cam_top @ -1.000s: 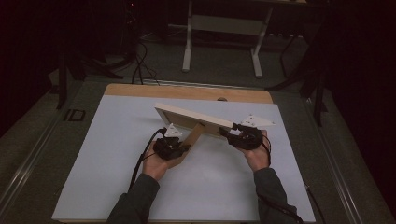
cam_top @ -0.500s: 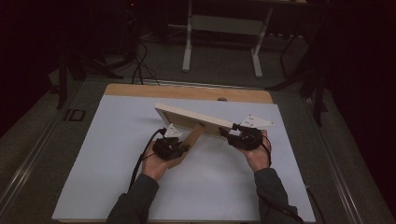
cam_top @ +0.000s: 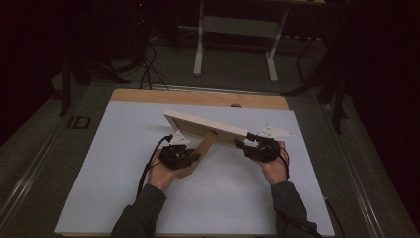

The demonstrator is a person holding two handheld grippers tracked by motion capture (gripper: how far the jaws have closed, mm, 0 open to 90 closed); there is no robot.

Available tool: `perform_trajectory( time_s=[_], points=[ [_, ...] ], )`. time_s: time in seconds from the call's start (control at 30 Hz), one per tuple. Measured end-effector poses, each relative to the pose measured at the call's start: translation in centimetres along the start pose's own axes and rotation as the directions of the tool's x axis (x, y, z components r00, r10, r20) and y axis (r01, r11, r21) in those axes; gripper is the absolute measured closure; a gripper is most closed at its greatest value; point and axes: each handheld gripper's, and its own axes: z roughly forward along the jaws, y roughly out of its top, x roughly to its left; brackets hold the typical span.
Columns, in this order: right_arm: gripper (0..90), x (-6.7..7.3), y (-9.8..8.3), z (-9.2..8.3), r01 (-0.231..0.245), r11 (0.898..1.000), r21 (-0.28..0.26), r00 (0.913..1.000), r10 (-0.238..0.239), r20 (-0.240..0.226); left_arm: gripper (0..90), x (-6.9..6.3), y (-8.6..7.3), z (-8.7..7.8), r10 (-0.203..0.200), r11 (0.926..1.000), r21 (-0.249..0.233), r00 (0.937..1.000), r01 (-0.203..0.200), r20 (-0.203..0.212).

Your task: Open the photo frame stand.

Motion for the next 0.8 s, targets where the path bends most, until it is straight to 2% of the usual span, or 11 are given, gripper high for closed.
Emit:
perform_trajectory(
  time_s=[0.13,0.53,0.63,0.8],
  points=[
    [48.8,-0.1,-0.5,0.0,0.0,1.0,0.006,1.0,0.0,0.006,70.9,0.0,0.0,-0.2,-0.003,1.0,-0.007,1.0,0.003,0.0],
    [45.9,-0.1,-2.9,-0.4,-0.042,0.999,0.019,0.9991,0.041,0.005,69.4,0.7,0.0,-1.4,-0.027,0.9989,-0.039,0.9996,0.027,0.007],
    [45.1,-0.1,-3.7,-0.3,-0.061,0.998,0.027,0.9981,0.061,-0.01,69.4,0.7,0.0,-1.7,-0.03,0.9985,-0.046,0.9995,0.03,0.007],
    [44.9,-0.3,-3.9,-0.6,-0.076,0.997,0.022,0.9971,0.076,-0.007,69.1,0.9,0.1,-2.5,-0.036,0.9969,-0.07,0.9993,0.037,0.004]
  ],
)
